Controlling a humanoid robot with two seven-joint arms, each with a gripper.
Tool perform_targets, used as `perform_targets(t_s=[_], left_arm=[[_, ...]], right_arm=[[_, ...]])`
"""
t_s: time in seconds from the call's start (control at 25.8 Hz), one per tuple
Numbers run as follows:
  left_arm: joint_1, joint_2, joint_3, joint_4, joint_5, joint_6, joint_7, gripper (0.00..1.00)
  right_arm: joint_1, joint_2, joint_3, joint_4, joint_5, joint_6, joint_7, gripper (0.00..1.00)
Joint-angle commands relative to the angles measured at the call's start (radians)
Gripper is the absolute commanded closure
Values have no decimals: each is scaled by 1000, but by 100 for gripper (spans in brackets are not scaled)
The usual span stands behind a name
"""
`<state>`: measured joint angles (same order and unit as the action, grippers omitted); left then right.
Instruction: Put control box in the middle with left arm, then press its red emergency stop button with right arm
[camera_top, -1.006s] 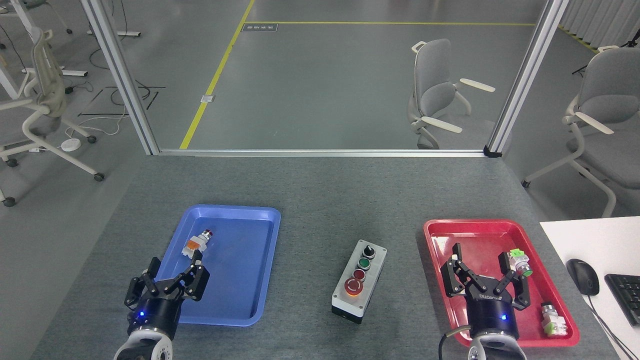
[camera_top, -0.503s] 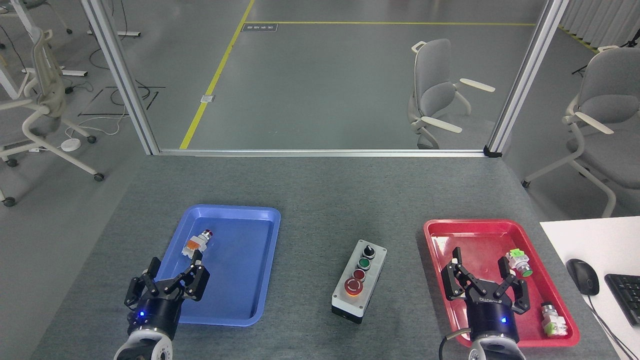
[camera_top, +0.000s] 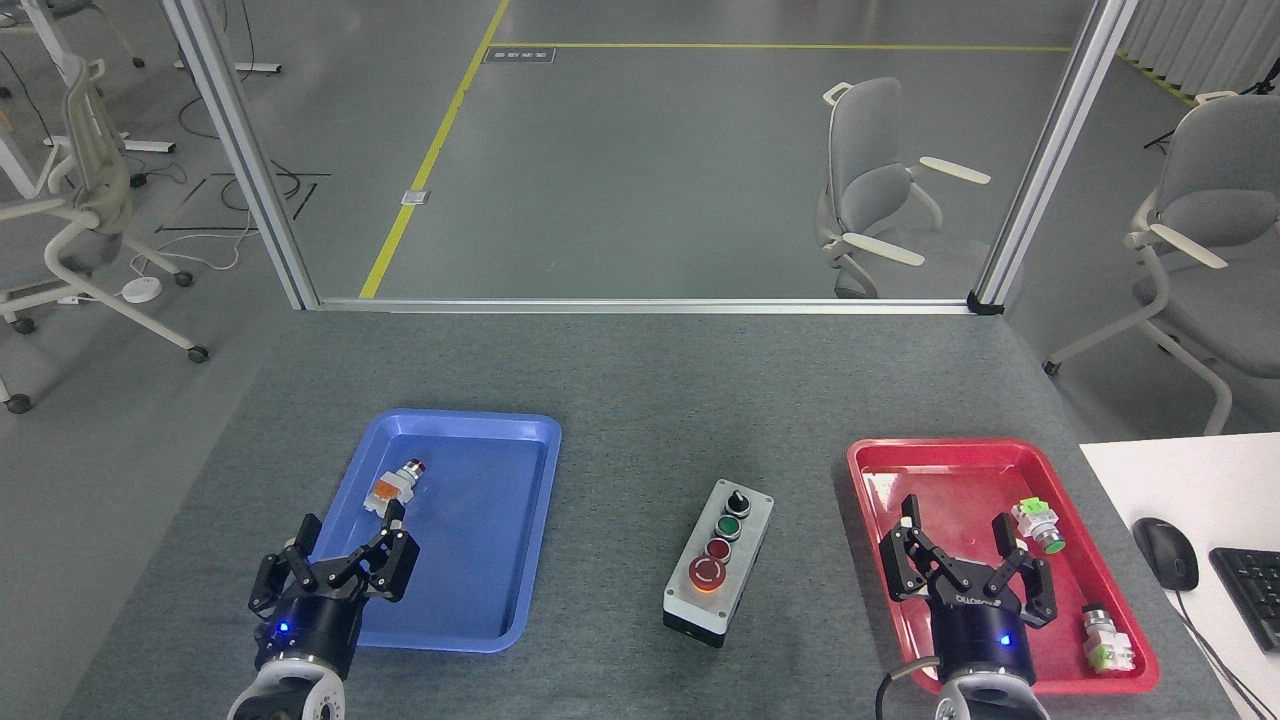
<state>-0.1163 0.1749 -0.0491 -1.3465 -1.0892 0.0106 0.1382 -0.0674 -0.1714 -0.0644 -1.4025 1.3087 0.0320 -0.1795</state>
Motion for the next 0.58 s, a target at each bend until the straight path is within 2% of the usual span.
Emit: perform_targets(t_s=[0.0,0.54], left_arm=[[0,0,0,1,0,2,0,1],[1,0,0,3,0,0,1,1]], right_arm=[[0,-2,1,0,1,-1,3,1],[-6,1,1,0,1,-1,3,1]])
